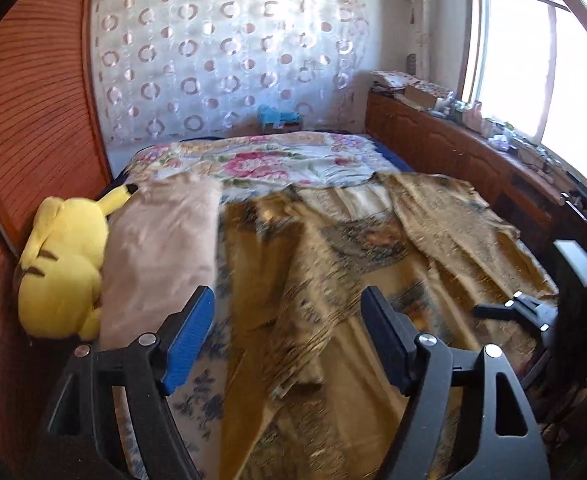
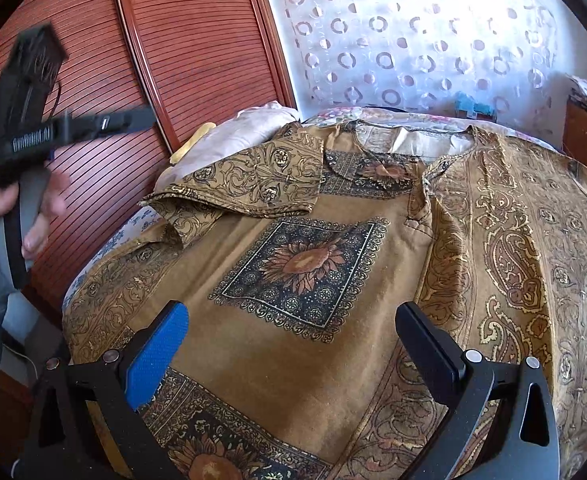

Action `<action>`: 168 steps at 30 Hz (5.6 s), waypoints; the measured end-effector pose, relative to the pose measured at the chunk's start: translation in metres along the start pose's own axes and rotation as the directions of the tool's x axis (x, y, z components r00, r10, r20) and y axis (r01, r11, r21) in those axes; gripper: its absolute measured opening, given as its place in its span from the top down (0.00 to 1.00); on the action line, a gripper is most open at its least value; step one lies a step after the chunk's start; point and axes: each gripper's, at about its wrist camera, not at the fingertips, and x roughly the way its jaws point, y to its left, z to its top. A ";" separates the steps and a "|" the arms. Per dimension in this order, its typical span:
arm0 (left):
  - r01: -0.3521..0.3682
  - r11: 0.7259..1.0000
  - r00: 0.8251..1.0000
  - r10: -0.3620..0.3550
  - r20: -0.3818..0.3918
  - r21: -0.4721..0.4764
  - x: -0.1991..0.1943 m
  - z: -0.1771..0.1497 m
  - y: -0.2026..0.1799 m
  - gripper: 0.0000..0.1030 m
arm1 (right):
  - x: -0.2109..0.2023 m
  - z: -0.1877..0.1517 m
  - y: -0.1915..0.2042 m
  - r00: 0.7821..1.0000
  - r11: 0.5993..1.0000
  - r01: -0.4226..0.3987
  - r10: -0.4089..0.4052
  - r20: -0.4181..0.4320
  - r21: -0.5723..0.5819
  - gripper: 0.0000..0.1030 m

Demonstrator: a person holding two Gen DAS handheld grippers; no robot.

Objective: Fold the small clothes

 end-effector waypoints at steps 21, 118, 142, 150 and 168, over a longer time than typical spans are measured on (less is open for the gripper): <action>-0.096 0.993 0.986 0.084 -0.143 -0.075 0.046 -0.073 0.040 0.26 | 0.066 0.084 -0.002 0.992 0.996 -0.028 0.018 -0.126 -0.083 0.43; 0.183 0.962 0.964 -0.136 -0.226 0.203 0.132 -0.019 -0.214 0.21 | -0.147 -0.009 -0.271 0.957 0.805 0.284 -0.270 -0.105 0.521 0.35; 0.191 0.953 0.961 -0.134 -0.241 0.233 0.134 -0.022 -0.223 0.10 | -0.144 0.024 -0.260 0.928 0.845 0.365 -0.363 -0.082 0.391 0.95; 0.191 0.953 0.961 -0.133 -0.241 0.233 0.134 -0.022 -0.223 0.10 | -0.155 0.053 -0.174 0.931 0.926 0.348 -0.359 0.061 0.147 0.95; 0.208 0.948 0.959 -0.150 -0.240 0.240 0.127 -0.024 -0.224 0.10 | -0.127 0.008 -0.151 0.964 0.955 0.265 -0.259 -0.065 0.133 0.71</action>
